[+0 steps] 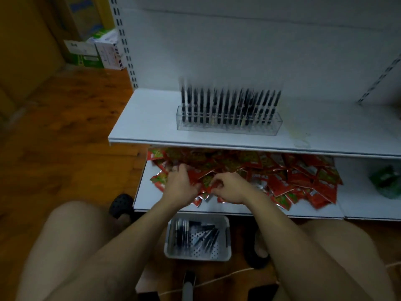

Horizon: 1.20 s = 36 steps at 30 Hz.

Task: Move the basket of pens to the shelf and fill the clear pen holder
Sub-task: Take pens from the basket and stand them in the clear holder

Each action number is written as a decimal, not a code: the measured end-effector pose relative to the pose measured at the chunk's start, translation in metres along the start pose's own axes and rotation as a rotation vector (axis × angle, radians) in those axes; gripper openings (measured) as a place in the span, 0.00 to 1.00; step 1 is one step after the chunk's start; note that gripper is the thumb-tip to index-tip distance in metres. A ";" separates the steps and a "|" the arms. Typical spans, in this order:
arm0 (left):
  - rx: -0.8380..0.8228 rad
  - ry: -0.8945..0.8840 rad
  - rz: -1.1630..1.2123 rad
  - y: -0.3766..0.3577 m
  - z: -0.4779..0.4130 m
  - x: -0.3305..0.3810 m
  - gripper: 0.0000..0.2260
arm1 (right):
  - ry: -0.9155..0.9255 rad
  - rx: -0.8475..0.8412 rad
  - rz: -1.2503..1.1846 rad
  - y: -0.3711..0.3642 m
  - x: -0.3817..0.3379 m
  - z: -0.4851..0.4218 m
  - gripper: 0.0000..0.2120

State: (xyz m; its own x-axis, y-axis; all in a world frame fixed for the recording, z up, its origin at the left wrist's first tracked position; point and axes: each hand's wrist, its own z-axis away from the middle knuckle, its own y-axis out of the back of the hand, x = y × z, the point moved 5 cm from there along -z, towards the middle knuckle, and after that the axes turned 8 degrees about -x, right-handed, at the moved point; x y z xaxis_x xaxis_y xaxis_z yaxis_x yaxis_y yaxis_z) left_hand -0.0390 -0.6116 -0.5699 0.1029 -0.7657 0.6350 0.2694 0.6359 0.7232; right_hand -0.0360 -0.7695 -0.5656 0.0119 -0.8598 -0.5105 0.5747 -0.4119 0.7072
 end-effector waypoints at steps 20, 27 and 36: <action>-0.528 0.284 -0.268 -0.081 -0.042 -0.152 0.23 | -0.355 -0.387 -0.309 -0.197 0.098 -0.090 0.11; -0.484 0.478 -0.008 -0.122 -0.055 -0.188 0.16 | -0.433 -0.402 -0.389 -0.257 0.120 -0.121 0.10; -0.438 0.511 0.161 -0.147 -0.046 -0.215 0.08 | -0.421 -0.439 -0.335 -0.293 0.118 -0.170 0.09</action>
State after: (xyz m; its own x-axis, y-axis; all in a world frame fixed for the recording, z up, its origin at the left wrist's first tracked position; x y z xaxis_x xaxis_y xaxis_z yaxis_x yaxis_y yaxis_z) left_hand -0.0569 -0.5447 -0.8254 0.5834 -0.6827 0.4399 0.5639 0.7303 0.3855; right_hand -0.0644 -0.6987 -0.9162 -0.4917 -0.7879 -0.3707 0.7709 -0.5918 0.2354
